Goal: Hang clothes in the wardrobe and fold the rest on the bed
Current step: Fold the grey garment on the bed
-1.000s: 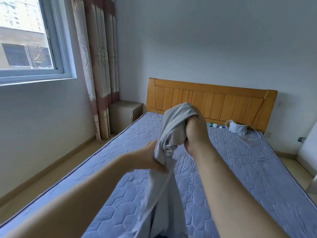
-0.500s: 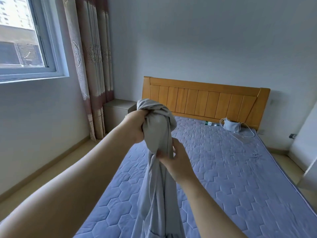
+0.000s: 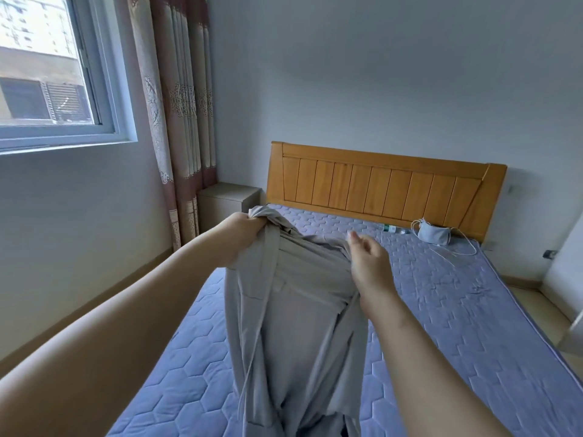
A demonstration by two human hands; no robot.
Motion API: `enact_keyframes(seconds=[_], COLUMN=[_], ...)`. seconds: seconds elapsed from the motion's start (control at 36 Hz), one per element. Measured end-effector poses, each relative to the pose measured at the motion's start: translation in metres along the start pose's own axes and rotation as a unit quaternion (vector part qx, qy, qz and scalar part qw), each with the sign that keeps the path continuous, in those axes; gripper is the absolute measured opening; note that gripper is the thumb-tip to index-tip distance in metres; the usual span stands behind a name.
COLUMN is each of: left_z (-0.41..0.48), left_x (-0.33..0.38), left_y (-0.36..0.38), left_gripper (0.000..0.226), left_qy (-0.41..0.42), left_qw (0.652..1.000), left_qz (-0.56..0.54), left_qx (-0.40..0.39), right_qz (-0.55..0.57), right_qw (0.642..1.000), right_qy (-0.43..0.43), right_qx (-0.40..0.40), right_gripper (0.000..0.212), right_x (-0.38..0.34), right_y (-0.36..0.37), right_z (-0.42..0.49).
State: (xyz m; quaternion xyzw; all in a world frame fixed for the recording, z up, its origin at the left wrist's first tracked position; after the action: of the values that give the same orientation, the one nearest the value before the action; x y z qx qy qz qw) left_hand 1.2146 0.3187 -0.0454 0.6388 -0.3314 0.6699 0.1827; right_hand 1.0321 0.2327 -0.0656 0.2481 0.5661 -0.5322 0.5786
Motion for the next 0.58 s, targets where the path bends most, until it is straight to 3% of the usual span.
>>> enact_keyframes(seconds=[0.08,0.19,0.28,0.36,0.42,0.44,0.47,0.53,0.58], left_z=[-0.005,-0.007,-0.015,-0.018,-0.021,-0.022,-0.022,-0.026,-0.034], left_x=[-0.001,-0.011,-0.017,-0.015,-0.012,-0.013,-0.014,-0.015,-0.013], left_y=[-0.004,-0.018,-0.025,-0.027,-0.029,-0.033,-0.038,-0.051,-0.063], left_gripper=[0.024,0.046,0.029,0.014,0.022,0.027,0.029,0.025,0.021], left_qy=[-0.065,-0.071,-0.033,0.083,0.148,0.169,0.178,0.17,0.147], left_qw=[0.99,0.977,0.949,0.851,0.786,0.785,0.814,0.897,0.961], left_qz=[-0.118,-0.074,0.143,0.474,0.588,0.59,0.551,0.407,0.233], left_qx=[-0.051,-0.184,-0.278,-0.208,-0.121,-0.084,-0.048,-0.003,-0.006], right_qz=[-0.073,-0.227,-0.288,-0.293,-0.291,-0.289,-0.29,-0.298,-0.31], right_qw=[0.993,0.964,0.956,0.955,0.954,0.952,0.95,0.941,0.929], right_qy=[-0.022,-0.034,-0.036,-0.054,-0.068,-0.075,-0.079,-0.076,-0.061], right_qx=[-0.095,-0.134,-0.052,0.003,0.038,0.062,0.086,0.138,0.191], right_gripper=[0.033,0.032,0.023,0.021,0.016,0.016,0.016,0.016,0.017], right_x=[0.004,0.013,0.015,0.01,0.005,0.003,0.001,-0.002,-0.006], right_y=[-0.002,0.001,0.003,0.008,0.01,0.011,0.011,0.012,0.013], right_z=[-0.005,-0.011,-0.014,-0.022,-0.028,-0.032,-0.036,-0.045,-0.056])
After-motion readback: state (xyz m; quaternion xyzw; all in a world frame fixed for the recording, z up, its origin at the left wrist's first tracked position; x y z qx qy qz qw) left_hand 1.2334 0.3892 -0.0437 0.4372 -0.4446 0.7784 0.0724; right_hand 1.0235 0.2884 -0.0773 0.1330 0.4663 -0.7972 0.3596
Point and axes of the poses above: each hand's wrist, its own z-axis towards the middle knuckle, its own y-axis out of the palm, x = y × z, the point moved 1 cm from there along z, towards the middle knuckle, and after that the axes turned 10 degrees about -z, right-handed, at the moved point
